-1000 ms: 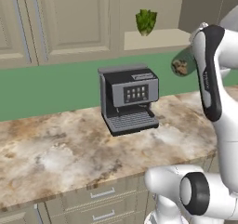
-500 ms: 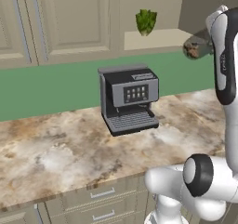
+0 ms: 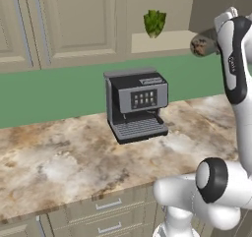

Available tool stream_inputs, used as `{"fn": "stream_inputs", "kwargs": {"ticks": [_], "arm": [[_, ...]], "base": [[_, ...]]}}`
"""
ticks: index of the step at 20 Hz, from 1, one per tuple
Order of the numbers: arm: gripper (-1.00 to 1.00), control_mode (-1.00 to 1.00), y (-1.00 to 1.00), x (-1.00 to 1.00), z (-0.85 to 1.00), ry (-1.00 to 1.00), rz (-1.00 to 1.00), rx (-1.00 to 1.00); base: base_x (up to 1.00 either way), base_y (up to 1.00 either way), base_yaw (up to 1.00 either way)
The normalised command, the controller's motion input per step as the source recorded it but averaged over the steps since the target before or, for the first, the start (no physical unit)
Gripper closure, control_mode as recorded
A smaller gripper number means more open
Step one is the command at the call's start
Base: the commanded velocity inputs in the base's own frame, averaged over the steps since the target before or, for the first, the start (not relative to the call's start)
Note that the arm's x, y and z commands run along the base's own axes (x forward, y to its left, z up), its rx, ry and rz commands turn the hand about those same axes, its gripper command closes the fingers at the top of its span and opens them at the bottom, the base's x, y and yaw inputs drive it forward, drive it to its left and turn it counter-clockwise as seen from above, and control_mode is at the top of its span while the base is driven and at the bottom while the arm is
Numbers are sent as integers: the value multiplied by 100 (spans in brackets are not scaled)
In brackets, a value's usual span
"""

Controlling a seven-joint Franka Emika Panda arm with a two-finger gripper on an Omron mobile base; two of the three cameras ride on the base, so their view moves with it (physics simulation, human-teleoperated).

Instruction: Pick the jar and candle from the dining table and place them in the open cabinet. Close the cabinet after placing the objects.

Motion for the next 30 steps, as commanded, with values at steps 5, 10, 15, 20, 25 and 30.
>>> {"fn": "stream_inputs", "kwargs": {"ticks": [5,10,15,20,25,30], "arm": [[100,-100,-6,58,0,6,1,1],[100,-100,-1,57,0,1,0,2],[100,-100,0,63,0,0,0,2],[100,-100,0,64,0,0,0,2],[100,-100,-6,33,0,0,0,1],[100,-100,-7,24,0,0,0,1]], "base": [[0,0,0],[0,0,0],[0,0,0],[0,0,0],[0,0,0],[0,0,0]]}}
